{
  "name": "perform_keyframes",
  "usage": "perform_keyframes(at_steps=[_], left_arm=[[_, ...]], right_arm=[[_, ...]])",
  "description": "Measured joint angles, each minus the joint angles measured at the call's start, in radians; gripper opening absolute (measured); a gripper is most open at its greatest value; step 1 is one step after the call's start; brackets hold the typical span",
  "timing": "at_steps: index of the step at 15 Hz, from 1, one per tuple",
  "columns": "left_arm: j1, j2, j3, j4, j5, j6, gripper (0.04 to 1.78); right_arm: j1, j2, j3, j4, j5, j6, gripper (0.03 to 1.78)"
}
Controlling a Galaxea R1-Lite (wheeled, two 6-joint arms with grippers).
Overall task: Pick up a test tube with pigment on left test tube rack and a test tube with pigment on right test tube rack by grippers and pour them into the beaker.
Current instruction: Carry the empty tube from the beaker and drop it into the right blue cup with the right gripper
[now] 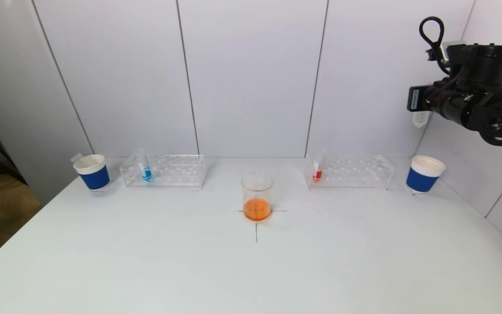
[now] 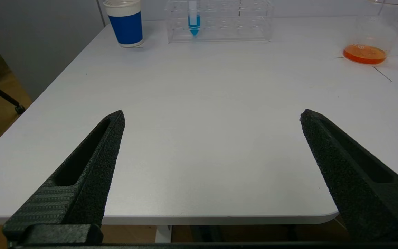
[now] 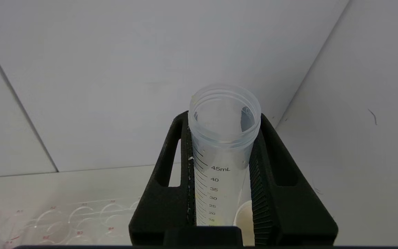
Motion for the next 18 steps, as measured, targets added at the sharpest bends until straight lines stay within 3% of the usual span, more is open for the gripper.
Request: perform_keyframes(at_steps=[7, 18], left_arm=[[0.000, 0.000, 0.000, 0.000, 0.000, 0.000, 1.77], [0.000, 0.000, 0.000, 0.000, 0.000, 0.000, 1.77]], right_arm=[[-0.101, 0.018, 0.042, -0.050, 0.006, 0.067, 0.50], [-0.189, 0.159, 0.032, -0.085, 0.058, 0.135, 0.50]])
